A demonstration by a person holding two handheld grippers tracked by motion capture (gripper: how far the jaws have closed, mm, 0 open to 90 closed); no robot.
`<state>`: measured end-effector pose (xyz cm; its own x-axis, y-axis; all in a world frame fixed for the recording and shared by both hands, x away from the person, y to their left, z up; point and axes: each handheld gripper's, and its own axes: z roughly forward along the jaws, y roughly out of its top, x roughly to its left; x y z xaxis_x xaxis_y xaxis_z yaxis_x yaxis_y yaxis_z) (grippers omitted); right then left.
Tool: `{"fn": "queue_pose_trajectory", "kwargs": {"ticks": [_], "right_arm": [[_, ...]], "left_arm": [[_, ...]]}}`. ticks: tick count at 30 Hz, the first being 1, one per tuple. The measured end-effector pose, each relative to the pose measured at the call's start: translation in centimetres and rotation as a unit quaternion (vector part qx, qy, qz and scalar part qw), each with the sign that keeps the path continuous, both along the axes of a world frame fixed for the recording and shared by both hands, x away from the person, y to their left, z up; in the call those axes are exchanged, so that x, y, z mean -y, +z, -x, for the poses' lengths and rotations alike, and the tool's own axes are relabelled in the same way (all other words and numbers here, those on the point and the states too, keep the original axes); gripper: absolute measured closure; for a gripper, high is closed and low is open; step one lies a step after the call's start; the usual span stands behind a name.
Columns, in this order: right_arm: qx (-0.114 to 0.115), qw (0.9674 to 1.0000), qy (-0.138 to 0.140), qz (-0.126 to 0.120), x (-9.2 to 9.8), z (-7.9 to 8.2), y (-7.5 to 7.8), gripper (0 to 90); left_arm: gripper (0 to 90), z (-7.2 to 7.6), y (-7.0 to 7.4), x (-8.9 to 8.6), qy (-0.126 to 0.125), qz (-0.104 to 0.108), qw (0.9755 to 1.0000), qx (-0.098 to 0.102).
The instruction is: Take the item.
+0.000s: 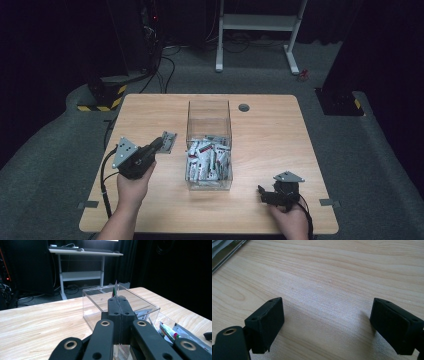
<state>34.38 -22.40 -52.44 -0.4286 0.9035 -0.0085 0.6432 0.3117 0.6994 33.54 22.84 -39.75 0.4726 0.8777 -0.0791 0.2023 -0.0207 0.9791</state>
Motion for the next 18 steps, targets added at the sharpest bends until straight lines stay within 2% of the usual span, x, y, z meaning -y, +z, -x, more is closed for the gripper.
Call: {"fn": "queue_pose_trajectory", "kwargs": {"ticks": [18], "right_arm": [[0.0, 1.0, 0.0, 0.0, 0.0, 0.0, 0.0, 11.8]], "left_arm": [[90.0, -1.7, -0.8, -1.0, 0.028, -0.011, 0.9996, -0.005]]}}
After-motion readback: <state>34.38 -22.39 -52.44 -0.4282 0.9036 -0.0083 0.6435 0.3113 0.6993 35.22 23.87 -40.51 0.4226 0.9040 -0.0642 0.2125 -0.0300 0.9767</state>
